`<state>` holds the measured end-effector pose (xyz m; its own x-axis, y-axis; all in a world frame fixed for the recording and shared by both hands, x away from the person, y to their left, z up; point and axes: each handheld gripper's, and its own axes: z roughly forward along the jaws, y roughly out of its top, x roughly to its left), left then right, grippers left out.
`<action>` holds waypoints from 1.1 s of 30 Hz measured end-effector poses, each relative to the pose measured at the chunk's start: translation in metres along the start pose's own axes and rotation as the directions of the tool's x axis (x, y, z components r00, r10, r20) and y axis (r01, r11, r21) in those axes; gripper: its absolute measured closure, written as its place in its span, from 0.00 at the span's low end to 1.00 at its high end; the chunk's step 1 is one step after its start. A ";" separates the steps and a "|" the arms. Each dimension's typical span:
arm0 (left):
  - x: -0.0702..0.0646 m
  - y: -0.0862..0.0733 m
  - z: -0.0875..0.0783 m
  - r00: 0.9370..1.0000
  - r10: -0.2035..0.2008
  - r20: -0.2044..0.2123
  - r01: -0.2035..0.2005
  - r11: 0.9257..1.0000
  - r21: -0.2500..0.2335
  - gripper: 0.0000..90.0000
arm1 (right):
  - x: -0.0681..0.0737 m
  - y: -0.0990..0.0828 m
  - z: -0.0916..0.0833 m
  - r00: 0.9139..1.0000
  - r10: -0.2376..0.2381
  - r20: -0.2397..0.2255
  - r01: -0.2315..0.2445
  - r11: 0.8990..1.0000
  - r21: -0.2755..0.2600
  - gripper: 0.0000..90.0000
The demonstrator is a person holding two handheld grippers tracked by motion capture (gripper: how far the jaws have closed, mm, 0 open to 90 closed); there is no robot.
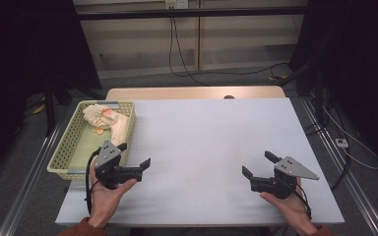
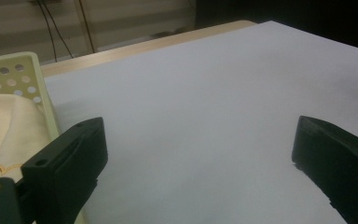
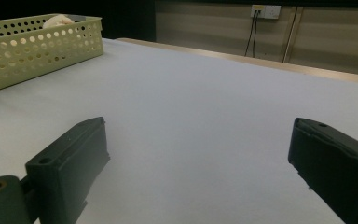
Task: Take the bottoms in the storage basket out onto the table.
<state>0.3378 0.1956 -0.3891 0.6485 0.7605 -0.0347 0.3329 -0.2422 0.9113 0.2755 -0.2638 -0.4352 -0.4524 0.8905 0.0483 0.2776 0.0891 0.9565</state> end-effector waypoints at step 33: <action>0.042 0.031 -0.010 0.991 -0.133 -0.032 0.133 0.991 0.013 0.04 | 0.003 0.003 0.008 1.000 -0.016 -0.024 0.016 1.000 0.006 0.06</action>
<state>0.3687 0.2259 -0.3578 0.5765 0.8046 -0.1422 0.4251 -0.1467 0.8932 0.2813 -0.2573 -0.4349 -0.4767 0.8782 0.0399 0.2750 0.1059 0.9556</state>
